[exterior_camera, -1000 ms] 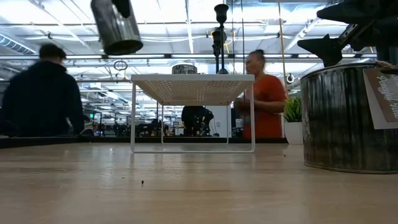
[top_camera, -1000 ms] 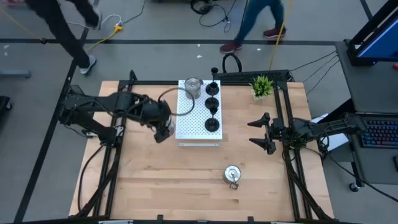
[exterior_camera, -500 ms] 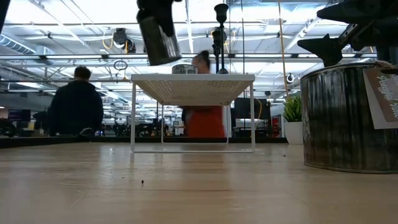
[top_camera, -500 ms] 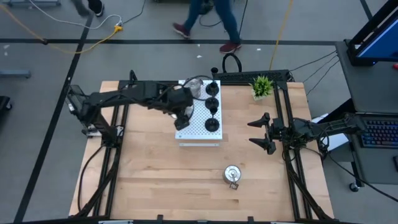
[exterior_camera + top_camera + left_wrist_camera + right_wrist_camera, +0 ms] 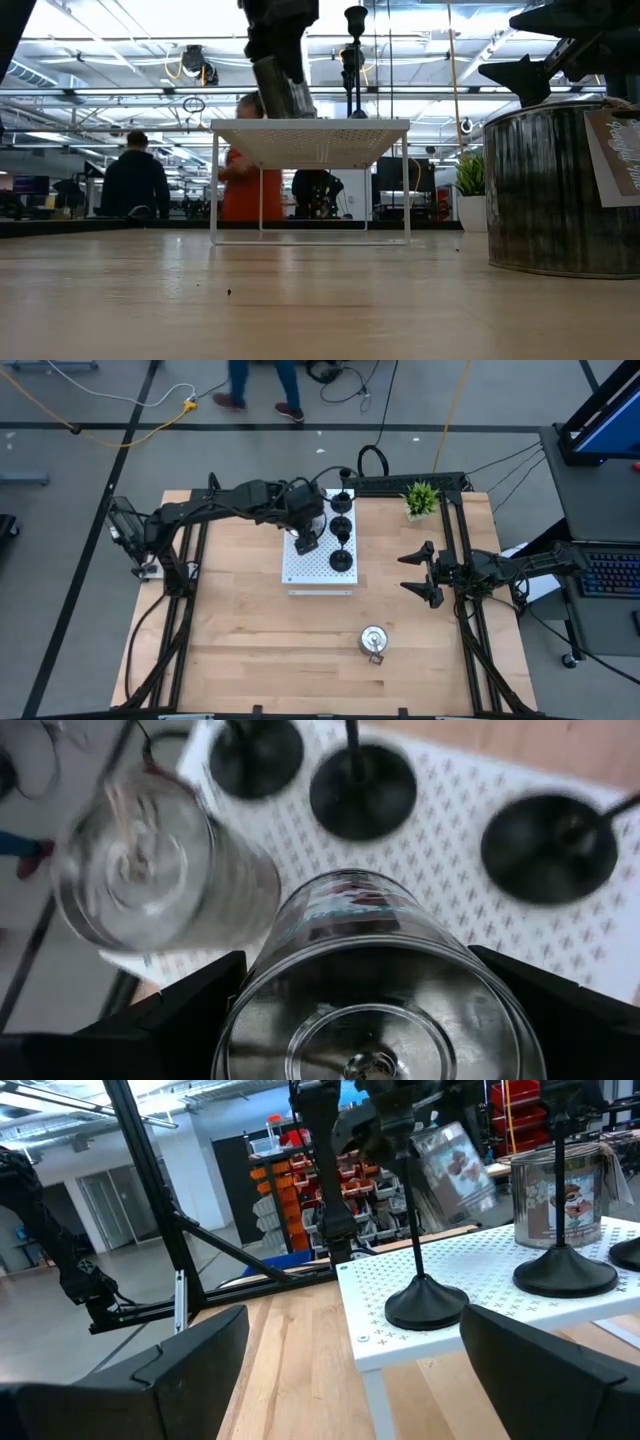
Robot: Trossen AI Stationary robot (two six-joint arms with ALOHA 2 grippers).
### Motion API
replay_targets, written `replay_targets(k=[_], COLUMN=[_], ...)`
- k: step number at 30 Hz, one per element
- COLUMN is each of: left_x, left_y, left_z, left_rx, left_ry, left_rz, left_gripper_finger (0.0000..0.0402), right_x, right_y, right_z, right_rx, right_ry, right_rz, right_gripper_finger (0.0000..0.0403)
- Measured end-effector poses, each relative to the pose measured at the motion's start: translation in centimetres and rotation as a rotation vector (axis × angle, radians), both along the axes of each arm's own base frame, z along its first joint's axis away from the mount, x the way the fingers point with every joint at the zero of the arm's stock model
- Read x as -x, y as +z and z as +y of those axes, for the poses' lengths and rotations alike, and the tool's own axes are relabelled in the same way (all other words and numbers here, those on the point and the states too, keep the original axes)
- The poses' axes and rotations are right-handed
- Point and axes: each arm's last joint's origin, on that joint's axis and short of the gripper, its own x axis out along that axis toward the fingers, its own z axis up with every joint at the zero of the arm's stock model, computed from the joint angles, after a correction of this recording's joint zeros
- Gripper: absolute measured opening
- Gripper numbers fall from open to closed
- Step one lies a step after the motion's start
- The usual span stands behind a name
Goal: Pick & Place candle stick holders
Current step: Put the left silver scented candle on the shelf aligned with the other silver scented candle
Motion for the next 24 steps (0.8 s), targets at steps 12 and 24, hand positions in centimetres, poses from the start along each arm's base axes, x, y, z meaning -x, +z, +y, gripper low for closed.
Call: replay_targets(k=[12,24], left_x=[-1.1,-1.3], left_y=[-1.5,-1.9], left_z=[0.3,0.4], left_rx=[0.014,0.031], left_ry=[-0.029,-0.041], left_rz=[0.042,0.052], left_gripper_finger=[0.0361,0.0361], right_x=[0.0,0.0], right_y=[0.0,0.0], right_z=[0.0,0.0], right_rx=[-0.004,-0.005], right_ry=[0.001,0.001], right_rz=[0.0,0.0], right_gripper_finger=[0.0359,0.0357])
